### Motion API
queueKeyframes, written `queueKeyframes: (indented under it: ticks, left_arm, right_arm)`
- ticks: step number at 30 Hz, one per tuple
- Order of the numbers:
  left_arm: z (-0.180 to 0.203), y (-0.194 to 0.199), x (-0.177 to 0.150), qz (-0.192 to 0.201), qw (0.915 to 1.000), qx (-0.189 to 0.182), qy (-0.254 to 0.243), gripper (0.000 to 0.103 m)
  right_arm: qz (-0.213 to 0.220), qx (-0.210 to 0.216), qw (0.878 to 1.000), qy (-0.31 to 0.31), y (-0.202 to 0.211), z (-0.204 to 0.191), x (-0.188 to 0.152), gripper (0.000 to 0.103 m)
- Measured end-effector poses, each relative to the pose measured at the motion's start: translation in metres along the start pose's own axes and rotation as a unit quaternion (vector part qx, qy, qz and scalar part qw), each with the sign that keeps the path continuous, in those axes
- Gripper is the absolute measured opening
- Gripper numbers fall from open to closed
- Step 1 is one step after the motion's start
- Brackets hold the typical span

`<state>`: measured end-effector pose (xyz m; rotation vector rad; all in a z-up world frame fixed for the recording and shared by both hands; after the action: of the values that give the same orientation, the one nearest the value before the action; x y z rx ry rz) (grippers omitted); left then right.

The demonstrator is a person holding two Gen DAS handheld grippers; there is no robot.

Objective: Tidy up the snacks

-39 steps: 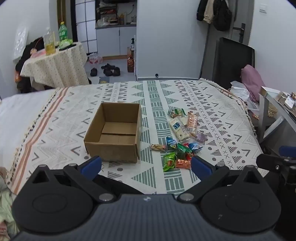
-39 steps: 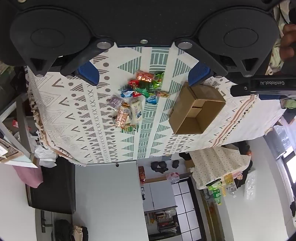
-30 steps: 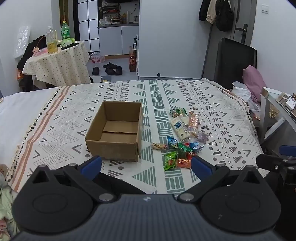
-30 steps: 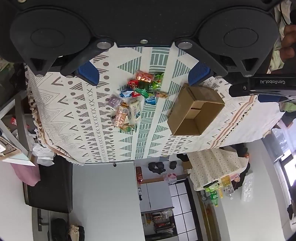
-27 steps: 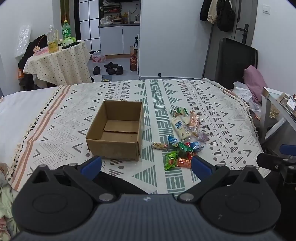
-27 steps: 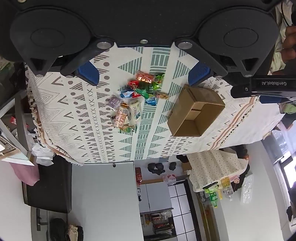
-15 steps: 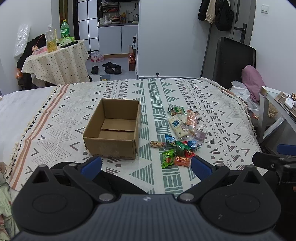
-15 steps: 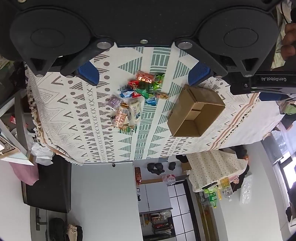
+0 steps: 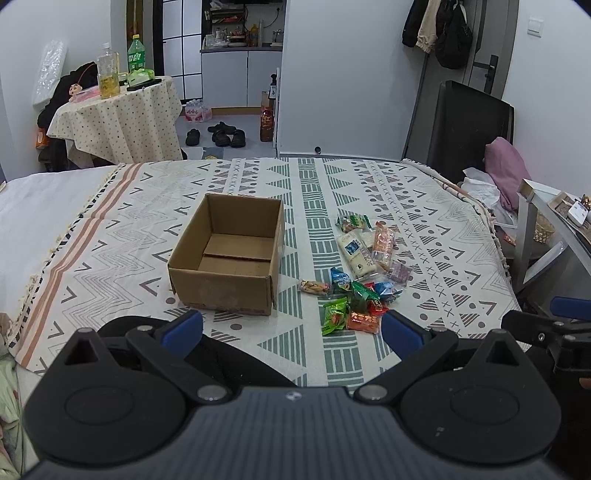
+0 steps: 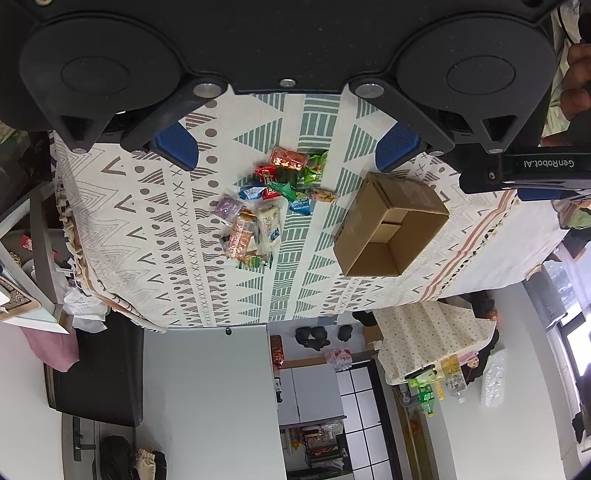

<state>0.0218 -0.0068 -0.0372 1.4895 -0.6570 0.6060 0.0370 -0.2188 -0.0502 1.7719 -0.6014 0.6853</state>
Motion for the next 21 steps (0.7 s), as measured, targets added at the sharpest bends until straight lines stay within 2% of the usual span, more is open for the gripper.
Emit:
queueKeyframes:
  ticks: [21]
  left_arm:
    - [0.0019, 0.0009, -0.0036, -0.003, 1.0000, -0.005, -0.005, 0.102]
  right_arm:
    - [-0.007, 0.002, 1.000, -0.007, 0.0009, 0.0050, 0.0003, 0.103]
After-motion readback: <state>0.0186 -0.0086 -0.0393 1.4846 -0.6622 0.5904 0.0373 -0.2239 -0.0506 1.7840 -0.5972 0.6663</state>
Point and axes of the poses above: each gripper's, at about its wrist camera, not at the fingertips, and y roughly against the way its jaws point, z to its right, x to its top, the point moved 5 cm from there along -y, roughly the way its jaws point, and after that the axes turned 6 degrees about -y, right-handed, at the moved point
